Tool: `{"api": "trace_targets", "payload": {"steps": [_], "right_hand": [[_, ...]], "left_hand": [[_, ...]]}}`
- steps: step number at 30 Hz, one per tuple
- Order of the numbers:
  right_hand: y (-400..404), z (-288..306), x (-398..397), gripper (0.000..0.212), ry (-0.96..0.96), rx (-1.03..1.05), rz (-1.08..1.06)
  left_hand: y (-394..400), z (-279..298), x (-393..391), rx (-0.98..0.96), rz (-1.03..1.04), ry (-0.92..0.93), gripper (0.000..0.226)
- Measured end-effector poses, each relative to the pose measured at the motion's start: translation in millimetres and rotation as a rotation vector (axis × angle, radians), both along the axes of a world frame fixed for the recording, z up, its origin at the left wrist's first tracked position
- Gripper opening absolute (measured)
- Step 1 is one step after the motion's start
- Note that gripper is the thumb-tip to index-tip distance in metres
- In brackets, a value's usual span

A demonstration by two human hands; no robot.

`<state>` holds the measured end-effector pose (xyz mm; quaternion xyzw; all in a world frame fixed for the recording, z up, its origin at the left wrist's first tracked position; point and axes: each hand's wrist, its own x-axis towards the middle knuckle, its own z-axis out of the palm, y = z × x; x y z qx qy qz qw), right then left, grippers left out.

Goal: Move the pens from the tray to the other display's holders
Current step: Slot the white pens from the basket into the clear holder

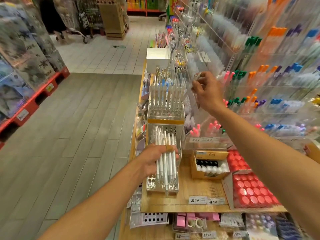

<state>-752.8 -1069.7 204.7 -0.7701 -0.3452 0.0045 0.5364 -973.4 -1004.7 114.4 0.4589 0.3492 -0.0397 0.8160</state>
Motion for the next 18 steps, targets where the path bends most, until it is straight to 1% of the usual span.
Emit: {"api": "trace_targets", "payload": {"steps": [3,5,9,11,14,16,18], "right_hand": [[9.5,-4.3,0.5,0.006,-0.006,-0.098,0.033],[13.9,-7.9,-0.8,0.008,-0.027,-0.132,0.026],[21.5,-9.5,-1.6,0.012,-0.071,-0.216,0.017],[23.5,-11.7,-1.3,0.007,-0.100,-0.248,0.015],[23.3,-12.0,0.9,0.004,-0.117,-0.181,-0.028],[21.6,-10.0,4.6,0.004,-0.160,-0.139,-0.066],[20.6,-8.7,7.8,0.012,-0.183,-0.125,-0.073]], "left_hand": [[3.5,3.4,2.6,-0.010,0.023,-0.014,0.027],[4.9,4.3,3.2,-0.007,0.024,-0.022,0.028],[7.7,6.2,5.0,-0.033,0.034,-0.039,0.025],[9.9,7.5,7.1,-0.034,0.036,-0.041,0.022],[14.4,10.6,10.2,-0.026,0.034,-0.043,0.021],[17.7,12.6,11.9,-0.012,0.040,-0.045,0.015],[20.2,13.7,13.2,-0.010,0.048,-0.041,0.010]]}}
